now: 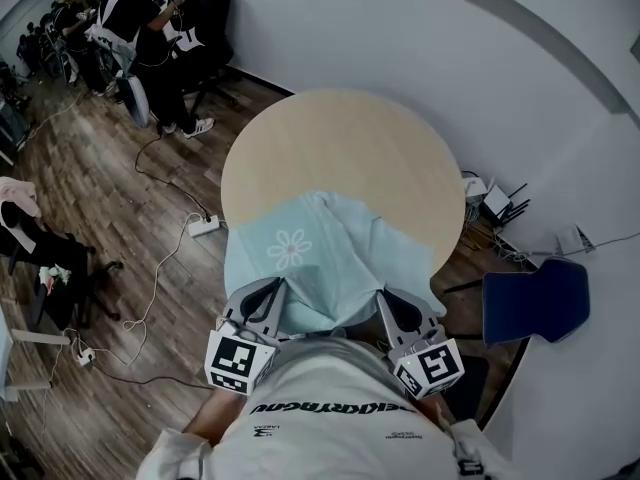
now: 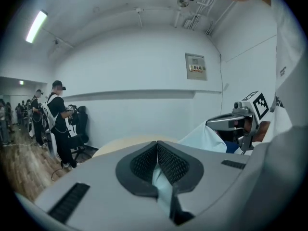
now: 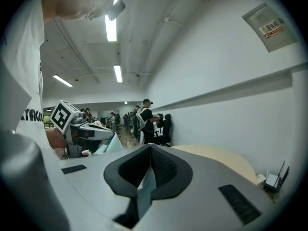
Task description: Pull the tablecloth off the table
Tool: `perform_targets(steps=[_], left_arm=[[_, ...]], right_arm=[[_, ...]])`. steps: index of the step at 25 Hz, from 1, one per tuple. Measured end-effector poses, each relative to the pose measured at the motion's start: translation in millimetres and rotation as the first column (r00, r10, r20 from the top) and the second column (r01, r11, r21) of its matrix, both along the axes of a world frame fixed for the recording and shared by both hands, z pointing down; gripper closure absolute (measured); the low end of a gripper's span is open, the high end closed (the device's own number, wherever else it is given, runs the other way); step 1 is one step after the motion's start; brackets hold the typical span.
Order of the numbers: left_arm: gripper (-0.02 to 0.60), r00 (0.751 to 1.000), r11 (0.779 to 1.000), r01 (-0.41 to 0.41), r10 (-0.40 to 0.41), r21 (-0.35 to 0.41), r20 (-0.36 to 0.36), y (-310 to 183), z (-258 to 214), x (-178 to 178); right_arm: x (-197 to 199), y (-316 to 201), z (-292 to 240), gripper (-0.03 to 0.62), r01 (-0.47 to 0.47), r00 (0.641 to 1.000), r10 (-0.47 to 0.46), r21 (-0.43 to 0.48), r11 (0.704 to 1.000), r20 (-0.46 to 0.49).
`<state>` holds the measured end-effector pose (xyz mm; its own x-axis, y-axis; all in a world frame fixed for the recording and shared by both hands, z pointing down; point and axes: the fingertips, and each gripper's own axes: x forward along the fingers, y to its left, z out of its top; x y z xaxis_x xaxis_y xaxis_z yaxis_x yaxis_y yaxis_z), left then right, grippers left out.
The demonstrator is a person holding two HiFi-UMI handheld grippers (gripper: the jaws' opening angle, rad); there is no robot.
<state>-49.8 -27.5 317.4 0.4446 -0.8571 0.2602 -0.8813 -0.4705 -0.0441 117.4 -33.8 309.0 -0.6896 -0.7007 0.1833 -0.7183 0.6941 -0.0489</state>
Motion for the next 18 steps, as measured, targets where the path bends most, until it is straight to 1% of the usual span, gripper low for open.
perform_targets(steps=[4,5,8,10,12,13,16,18], left_arm=[[0.566,1.000,0.991,0.024,-0.025,0.134,0.006,0,-55,-10],[0.566,0.999,0.987,0.037,-0.038,0.157,0.004,0,-69,-11],[0.566,0.997,0.976,0.067,-0.060,0.205,-0.043,1,-111,-9],[0.566,0.997,0.964,0.076,-0.067,0.256,-0.044,-1,-134,-14],[0.566,0.996,0.940,0.085,-0.076,0.329,-0.041,-3,-158,-25],[0.566,0.995,0.931,0.096,-0.085,0.351,-0.045,-3,-166,-31],[0.566,0.990,0.912,0.137,-0.118,0.386,-0.074,2,-178,-42],[0.566,0.986,0.908,0.162,-0.137,0.386,-0.092,5,-180,-40]], right_arm=[[-3,0,-54,0.559,0.018,0.998,-0.025,0.122,0.992,0.056],[-3,-1,-68,0.559,0.020,0.997,-0.031,0.156,0.988,0.071],[-2,-5,-108,0.559,0.020,0.992,-0.050,0.242,0.970,0.118],[-6,-10,-131,0.559,0.017,0.987,-0.061,0.281,0.959,0.146],[-14,-15,-150,0.559,0.011,0.982,-0.067,0.302,0.953,0.174],[-17,-17,-157,0.559,0.006,0.979,-0.067,0.305,0.952,0.190],[-20,-19,-169,0.559,-0.008,0.971,-0.065,0.303,0.953,0.231],[-20,-20,-170,0.559,-0.016,0.967,-0.061,0.298,0.954,0.248]])
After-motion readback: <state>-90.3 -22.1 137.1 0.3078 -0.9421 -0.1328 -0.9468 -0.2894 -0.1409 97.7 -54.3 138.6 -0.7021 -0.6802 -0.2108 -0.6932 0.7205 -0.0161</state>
